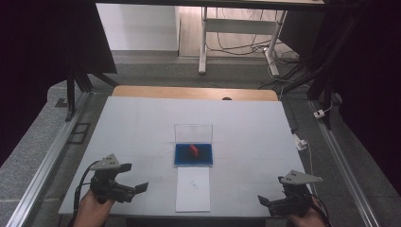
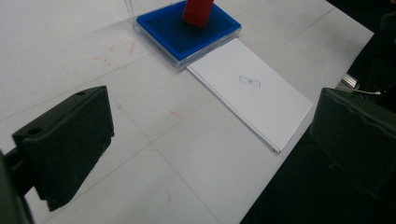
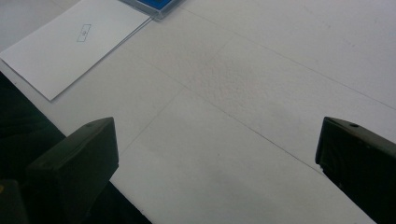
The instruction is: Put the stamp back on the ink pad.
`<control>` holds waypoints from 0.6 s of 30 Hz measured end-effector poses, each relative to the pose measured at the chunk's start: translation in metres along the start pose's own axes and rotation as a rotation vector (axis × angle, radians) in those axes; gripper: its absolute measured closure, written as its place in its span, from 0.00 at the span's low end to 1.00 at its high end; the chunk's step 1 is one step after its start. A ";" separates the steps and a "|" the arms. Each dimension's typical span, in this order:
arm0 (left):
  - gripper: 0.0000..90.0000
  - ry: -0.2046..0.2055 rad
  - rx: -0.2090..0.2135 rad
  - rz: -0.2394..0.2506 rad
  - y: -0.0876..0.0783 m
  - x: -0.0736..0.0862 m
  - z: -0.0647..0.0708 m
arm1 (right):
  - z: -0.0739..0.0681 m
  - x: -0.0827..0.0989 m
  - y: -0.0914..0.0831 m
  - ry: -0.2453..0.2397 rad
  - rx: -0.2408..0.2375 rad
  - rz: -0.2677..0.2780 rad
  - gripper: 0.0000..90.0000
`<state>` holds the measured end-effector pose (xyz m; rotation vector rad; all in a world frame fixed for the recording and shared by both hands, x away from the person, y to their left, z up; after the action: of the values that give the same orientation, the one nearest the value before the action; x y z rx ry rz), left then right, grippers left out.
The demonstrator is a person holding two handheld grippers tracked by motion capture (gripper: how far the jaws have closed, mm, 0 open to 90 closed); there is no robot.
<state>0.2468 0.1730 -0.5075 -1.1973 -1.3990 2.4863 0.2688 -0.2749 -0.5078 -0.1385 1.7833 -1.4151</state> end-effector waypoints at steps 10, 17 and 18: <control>0.00 -0.042 -0.047 0.005 -0.011 0.024 -0.007 | 0.000 0.000 0.000 -0.002 0.002 -0.004 0.00; 0.00 -0.055 -0.102 -0.039 -0.013 0.037 -0.010 | 0.000 0.000 0.000 -0.002 0.003 -0.005 0.00; 0.00 -0.054 -0.111 -0.040 -0.014 0.038 -0.010 | 0.000 0.000 0.000 -0.003 0.002 -0.004 0.00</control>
<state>0.2220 0.2032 -0.5228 -1.1167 -1.5776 2.4610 0.2686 -0.2746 -0.5080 -0.1428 1.7798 -1.4186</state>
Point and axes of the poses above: each handheld gripper's, and its own axes: y roughly forward along the jaws, x roughly out of its underside, z roughly to its right, the point moved 7 cm from there along y, roughly forward along the jaws, and after that the axes turned 13 degrees about -z, right-handed, at the moved point
